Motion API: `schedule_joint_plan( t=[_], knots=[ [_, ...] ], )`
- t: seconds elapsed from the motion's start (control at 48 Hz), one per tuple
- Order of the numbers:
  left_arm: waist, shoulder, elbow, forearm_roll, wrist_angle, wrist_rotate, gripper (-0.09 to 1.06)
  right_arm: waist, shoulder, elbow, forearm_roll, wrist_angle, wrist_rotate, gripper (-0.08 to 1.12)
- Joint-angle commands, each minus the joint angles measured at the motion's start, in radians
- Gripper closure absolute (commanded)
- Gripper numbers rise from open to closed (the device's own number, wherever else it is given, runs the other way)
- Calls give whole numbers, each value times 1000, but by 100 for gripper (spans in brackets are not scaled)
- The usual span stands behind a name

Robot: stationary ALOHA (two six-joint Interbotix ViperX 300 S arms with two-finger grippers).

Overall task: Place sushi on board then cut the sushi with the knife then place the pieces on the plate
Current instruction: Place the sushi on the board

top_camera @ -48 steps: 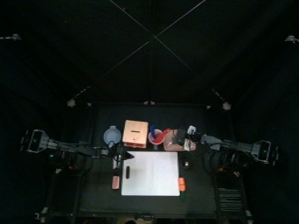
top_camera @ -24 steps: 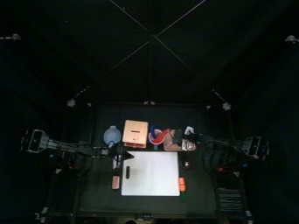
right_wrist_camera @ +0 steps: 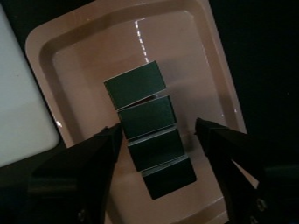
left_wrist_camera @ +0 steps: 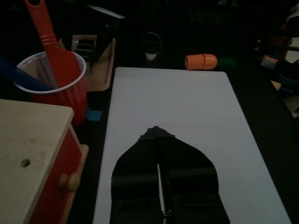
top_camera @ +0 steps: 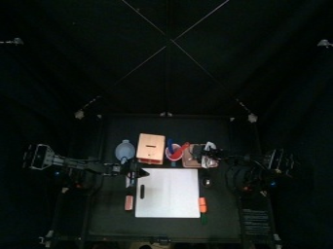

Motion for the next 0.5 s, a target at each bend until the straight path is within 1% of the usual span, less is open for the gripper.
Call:
schedule_joint_plan(
  t=[0.021, 0.083, 0.146, 0.375, 0.5],
  knots=[
    [0, -2, -9, -2, -9, 0, 98, 5, -15, -2, 9, -2, 3, 27],
    [0, -2, -9, -5, -11, -2, 98, 5, -25, -2, 26, 11, 5, 35],
    [0, -2, -9, -9, -9, -2, 98, 9, -35, -8, 48, 32, 5, 38],
    [-2, -2, -9, -20, -9, 0, 98, 95, -147, -31, 135, 170, 17, 37],
    [-2, -2, -9, -20, -9, -2, 98, 144, -212, -49, 212, 209, 29, 37]
  ],
)
